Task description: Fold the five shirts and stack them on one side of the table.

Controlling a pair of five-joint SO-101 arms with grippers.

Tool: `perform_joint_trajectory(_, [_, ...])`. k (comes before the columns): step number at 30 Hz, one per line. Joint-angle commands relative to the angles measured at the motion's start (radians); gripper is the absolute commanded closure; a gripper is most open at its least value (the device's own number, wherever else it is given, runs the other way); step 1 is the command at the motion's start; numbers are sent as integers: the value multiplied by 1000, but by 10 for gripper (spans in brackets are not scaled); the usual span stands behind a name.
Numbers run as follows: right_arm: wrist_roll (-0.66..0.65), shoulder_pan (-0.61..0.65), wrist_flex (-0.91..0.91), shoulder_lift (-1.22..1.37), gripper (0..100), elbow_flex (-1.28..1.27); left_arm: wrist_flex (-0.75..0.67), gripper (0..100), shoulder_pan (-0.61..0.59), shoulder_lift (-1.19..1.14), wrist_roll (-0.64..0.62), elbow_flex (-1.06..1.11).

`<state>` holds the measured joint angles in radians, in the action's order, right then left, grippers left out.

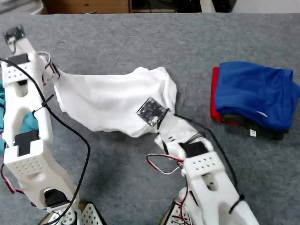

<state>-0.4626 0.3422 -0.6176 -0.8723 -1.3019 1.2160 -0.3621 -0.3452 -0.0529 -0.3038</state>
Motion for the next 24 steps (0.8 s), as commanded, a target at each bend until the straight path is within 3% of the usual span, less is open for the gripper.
perform_joint_trajectory(1, [14,-18,-195,-202,997,243,132,800,3,62,-2,-186])
perform_joint_trajectory(5, [9,-19,-236,-352,997,475,273,799,-29,61,91,-315])
perform_joint_trajectory(9, [11,-42,-170,-308,997,591,408,799,8,61,195,-310])
perform_joint_trajectory(14, [29,-124,84,-143,997,579,523,799,51,62,227,-275])
perform_joint_trajectory(21, [140,-124,535,300,997,556,543,799,104,91,235,-138])
perform_joint_trajectory(24, [143,-130,634,524,997,662,543,799,123,165,239,-69])
